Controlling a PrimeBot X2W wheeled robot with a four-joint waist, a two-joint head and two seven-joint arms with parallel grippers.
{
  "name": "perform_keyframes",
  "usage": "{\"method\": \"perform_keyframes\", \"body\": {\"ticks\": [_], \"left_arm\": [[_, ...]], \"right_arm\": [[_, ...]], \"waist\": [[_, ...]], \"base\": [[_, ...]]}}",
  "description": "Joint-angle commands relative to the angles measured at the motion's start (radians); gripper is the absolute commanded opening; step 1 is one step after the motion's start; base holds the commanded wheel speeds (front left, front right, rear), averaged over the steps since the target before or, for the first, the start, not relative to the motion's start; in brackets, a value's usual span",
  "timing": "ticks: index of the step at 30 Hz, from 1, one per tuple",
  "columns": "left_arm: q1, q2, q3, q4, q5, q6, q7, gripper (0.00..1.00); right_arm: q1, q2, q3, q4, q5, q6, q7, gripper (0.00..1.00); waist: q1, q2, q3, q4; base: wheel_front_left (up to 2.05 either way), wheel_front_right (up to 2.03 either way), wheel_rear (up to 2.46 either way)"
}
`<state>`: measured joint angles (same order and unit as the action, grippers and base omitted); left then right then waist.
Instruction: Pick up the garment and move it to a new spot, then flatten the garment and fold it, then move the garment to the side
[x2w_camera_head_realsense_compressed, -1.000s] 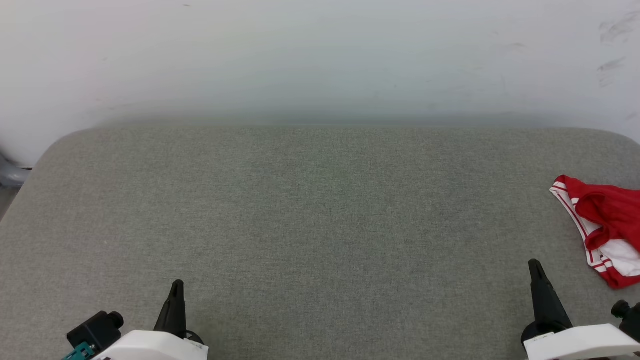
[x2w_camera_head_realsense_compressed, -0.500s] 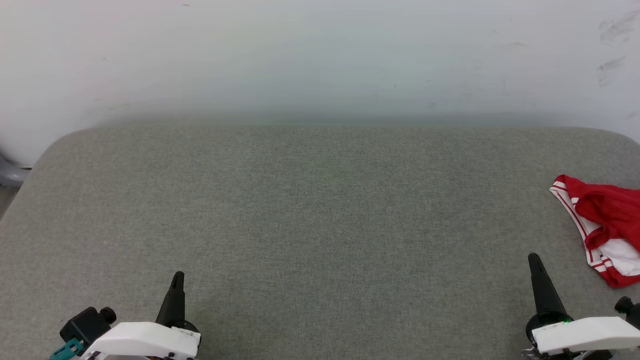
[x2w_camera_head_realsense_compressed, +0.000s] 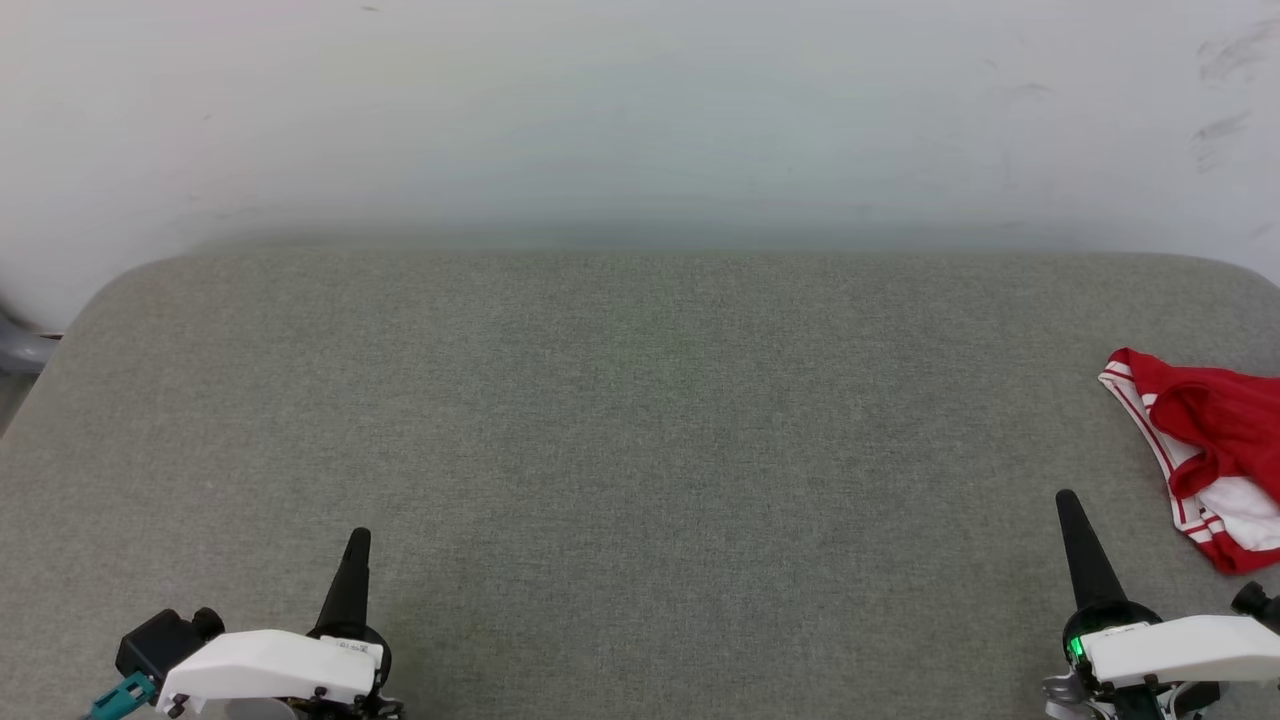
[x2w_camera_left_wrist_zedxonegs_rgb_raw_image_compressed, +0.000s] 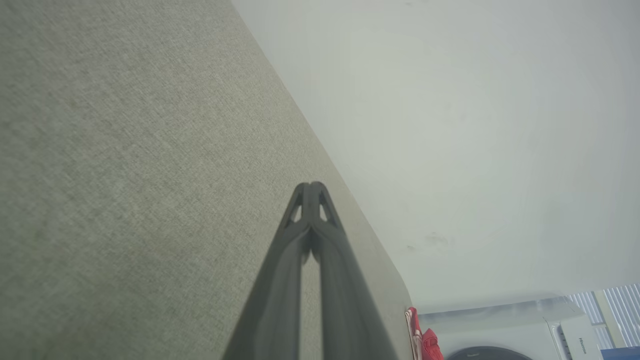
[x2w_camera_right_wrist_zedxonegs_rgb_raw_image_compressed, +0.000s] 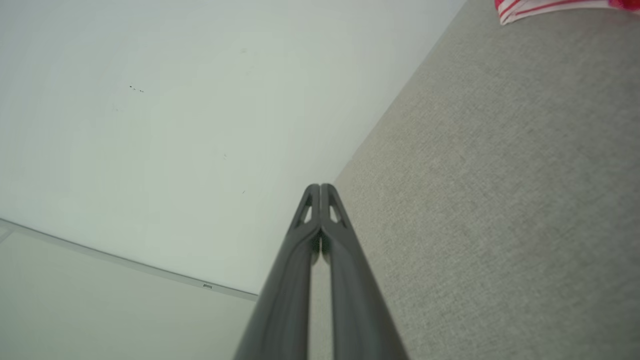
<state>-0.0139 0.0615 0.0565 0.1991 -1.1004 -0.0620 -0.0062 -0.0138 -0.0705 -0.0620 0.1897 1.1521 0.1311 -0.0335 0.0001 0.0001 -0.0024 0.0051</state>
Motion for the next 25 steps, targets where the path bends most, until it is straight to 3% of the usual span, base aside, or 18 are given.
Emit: {"method": "perform_keyframes", "body": {"ticks": [1, 25], "left_arm": [[-0.026, 0.002, 0.007, -0.004, -0.029, -0.01, 0.007, 0.0], [-0.064, -0.005, 0.033, 0.021, -0.264, -0.039, 0.064, 0.0]], "right_arm": [[-0.023, -0.007, -0.003, -0.004, 0.03, 0.0, 0.008, 0.0], [-0.062, -0.003, -0.014, 0.024, 0.25, 0.0, 0.068, 0.0]], "waist": [[-0.0001, -0.0001, 0.0, 0.0], [-0.0001, -0.0001, 0.002, -0.002]], "base": [[0.0, 0.0, 0.0], [0.0, 0.0, 0.0]]}}
